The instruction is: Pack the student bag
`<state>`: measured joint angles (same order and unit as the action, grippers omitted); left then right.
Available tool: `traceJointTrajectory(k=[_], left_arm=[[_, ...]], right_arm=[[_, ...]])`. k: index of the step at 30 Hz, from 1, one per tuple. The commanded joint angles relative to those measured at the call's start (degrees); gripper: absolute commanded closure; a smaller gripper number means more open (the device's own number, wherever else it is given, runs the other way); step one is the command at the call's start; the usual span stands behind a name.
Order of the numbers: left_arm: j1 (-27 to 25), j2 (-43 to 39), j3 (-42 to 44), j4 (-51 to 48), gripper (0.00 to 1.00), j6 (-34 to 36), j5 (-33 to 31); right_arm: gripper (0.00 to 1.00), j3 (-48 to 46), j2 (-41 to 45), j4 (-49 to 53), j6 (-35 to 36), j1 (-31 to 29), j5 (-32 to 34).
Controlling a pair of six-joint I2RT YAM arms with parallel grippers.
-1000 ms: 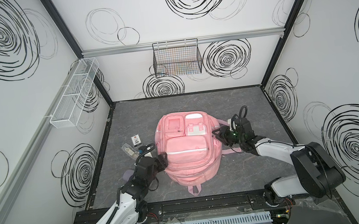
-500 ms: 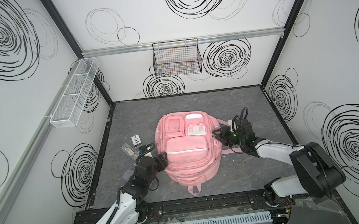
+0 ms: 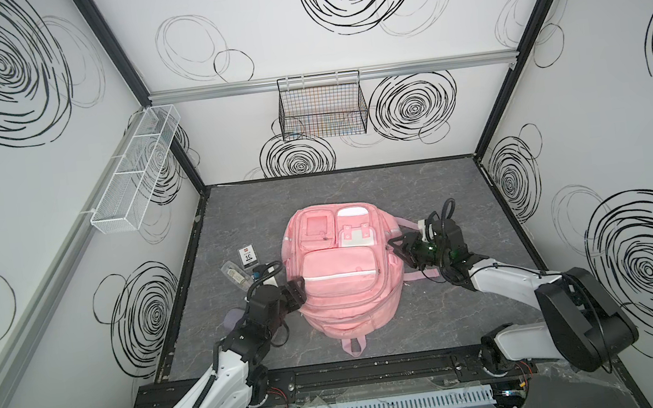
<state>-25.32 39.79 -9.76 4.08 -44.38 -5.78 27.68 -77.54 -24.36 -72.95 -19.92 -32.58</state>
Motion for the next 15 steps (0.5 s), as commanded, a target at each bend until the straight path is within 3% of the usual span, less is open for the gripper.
traceJointTrajectory(k=[1,15], left_arm=[[0.3,-0.2,0.4,1.9,0.28,0.7,-0.2],[0.4,-0.3,0.7,2.1,0.28,1.0,-0.4]], right_arm=[[0.54,0.6,-1.6,-4.9,-2.6,-0.3,-0.7],[0.55,0.3,-4.2,-8.9,-4.6,-0.1,-0.7]])
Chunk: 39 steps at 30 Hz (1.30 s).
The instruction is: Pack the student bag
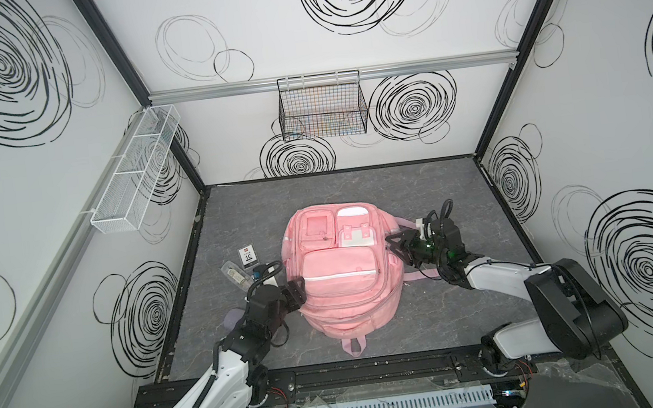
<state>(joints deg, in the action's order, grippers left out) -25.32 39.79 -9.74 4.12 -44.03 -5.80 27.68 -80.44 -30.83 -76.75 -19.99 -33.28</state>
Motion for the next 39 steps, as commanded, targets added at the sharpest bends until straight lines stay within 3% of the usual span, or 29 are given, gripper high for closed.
traceJointTrajectory(k=[1,11,24,33,39], left_arm=[[0.4,-0.3,0.5,2.0,0.28,0.6,-0.4],[0.5,-0.6,0.7,1.7,0.28,0.5,-0.3],[0.5,-0.7,0.8,1.6,0.28,0.5,-0.3],[0.5,-0.4,0.9,1.6,0.28,0.6,-0.2],[0.5,-0.1,0.8,1.8,0.28,0.5,-0.2]], right_arm=[[0.54,0.1,-1.8,-3.0,-1.1,-0.1,-0.1],[0.53,-1.7,-3.1,-6.3,-3.1,-0.2,0.0],[0.54,1.1,-11.1,-9.2,-1.9,1.4,0.0],[0.66,3.4,-15.1,-10.5,-0.9,2.1,-1.6],[0.76,2.8,-12.0,-10.4,-0.8,2.1,-1.8]])
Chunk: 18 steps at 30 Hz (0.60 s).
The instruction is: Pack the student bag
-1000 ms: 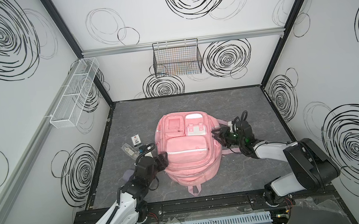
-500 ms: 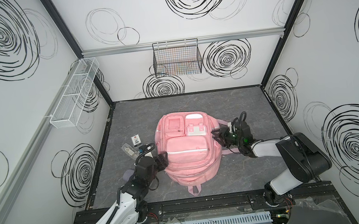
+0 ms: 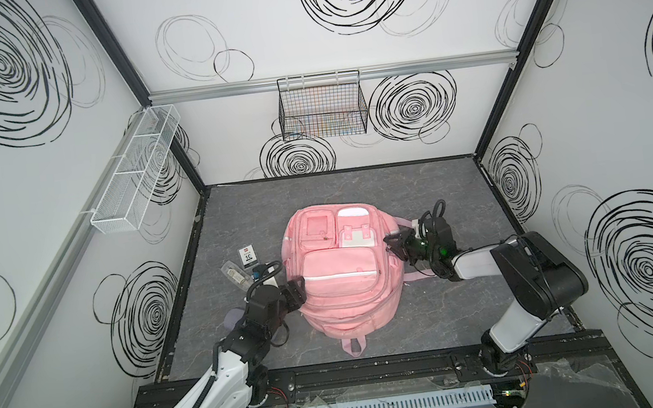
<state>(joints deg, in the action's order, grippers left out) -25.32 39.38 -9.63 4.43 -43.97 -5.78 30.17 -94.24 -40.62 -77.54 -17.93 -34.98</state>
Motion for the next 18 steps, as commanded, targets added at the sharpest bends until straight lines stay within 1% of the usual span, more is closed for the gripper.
traceJointTrajectory(k=[1,5,8,10,14,18], left_arm=[[0.5,0.4,0.7,1.5,0.28,0.4,-0.3],[0.6,0.8,0.5,1.8,0.28,0.4,-0.3],[0.6,1.0,0.4,2.0,0.28,0.3,-0.2],[0.5,1.0,0.4,1.9,0.28,0.2,-0.2],[0.5,0.8,0.3,1.5,0.28,-0.1,0.0],[0.6,0.8,0.0,1.3,0.28,-0.3,-0.3]], right_arm=[[0.79,0.2,2.6,-0.4,0.2,0.1,-0.1],[0.87,1.4,4.2,2.0,3.1,0.3,-0.3],[0.92,2.6,3.6,4.2,6.0,1.0,-1.1],[0.98,2.6,2.9,4.4,7.4,1.4,-1.9],[1.00,3.1,2.0,5.7,10.2,1.8,-3.0],[1.00,7.0,1.9,13.6,18.4,1.4,-2.8]])
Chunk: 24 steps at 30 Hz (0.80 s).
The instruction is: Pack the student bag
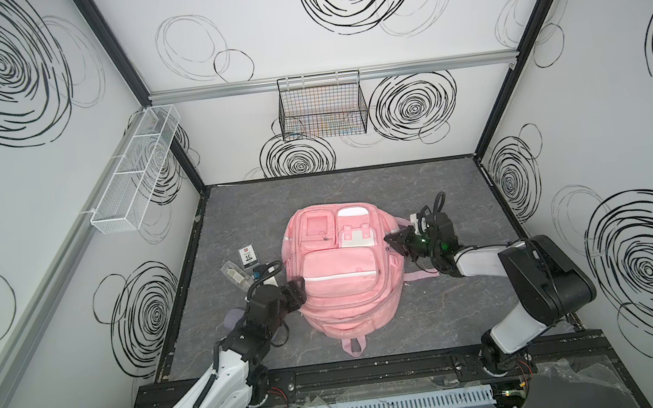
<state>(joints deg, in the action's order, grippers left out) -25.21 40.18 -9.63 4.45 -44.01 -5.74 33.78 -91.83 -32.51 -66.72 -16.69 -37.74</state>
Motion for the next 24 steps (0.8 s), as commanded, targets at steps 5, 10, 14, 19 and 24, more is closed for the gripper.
traceJointTrajectory(k=[5,10,14,19,24], left_arm=[[0.4,1.7,-1.3,1.5,0.28,0.4,-0.9],[0.4,3.8,-2.1,2.1,0.27,-2.7,-0.4],[0.0,3.0,0.5,3.1,0.28,-7.3,-1.7],[-1.3,2.4,2.7,3.6,0.29,-10.6,-1.8],[-3.5,2.0,4.0,4.6,0.38,-14.0,-1.8]], right_arm=[[1.00,9.3,0.2,17.1,20.7,-0.7,2.3],[1.00,11.4,2.5,20.4,29.7,-1.4,4.9],[1.00,11.7,4.7,19.5,35.9,-2.3,6.4],[1.00,11.0,6.6,18.7,42.2,-5.2,6.4],[1.00,6.7,10.9,13.6,44.3,-7.8,5.0]])
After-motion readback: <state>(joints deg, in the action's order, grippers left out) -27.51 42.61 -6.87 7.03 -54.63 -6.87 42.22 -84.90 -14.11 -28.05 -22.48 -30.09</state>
